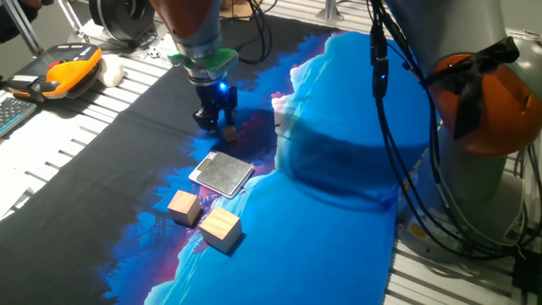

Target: Place the block on the scale

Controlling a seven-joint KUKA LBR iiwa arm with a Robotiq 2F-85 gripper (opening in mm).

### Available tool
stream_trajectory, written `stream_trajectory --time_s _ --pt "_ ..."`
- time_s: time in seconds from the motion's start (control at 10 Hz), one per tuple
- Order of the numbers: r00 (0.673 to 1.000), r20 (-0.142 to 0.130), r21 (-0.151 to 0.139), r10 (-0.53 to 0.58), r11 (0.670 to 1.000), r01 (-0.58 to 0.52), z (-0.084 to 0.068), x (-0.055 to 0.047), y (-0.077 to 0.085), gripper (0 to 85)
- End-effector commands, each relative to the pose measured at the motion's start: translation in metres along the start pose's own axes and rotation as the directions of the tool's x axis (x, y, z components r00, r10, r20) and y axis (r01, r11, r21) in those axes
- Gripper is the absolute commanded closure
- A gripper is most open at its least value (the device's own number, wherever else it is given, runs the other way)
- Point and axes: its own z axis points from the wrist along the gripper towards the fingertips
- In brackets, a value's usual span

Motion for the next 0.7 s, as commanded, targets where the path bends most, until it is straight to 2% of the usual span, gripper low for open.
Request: stream_trajectory --time_s 0.0,0.1,0.2,0.3,0.4,0.5,0.6 --pt "1.0 -0.022 0.0 0.001 1.0 -0.001 0.0 0.0003 0.0002 85.0" --pt "0.999 -0.037 0.001 0.001 1.0 -0.001 0.0 0.0003 0.0002 85.0" --pt "0.999 -0.041 0.017 -0.006 1.0 0.007 0.0 0.0003 0.0002 85.0" --pt "0.999 -0.043 0.011 -0.003 1.0 0.004 0.0 0.0003 0.0002 85.0" --pt "0.999 -0.04 0.009 -0.003 1.0 0.004 0.0 0.0003 0.0002 85.0" --pt "1.0 -0.014 0.052 -0.028 0.998 0.029 0.0 0.0003 0.0002 85.0" --pt "1.0 -0.006 0.049 -0.019 0.999 0.019 0.0 0.0003 0.0002 85.0"
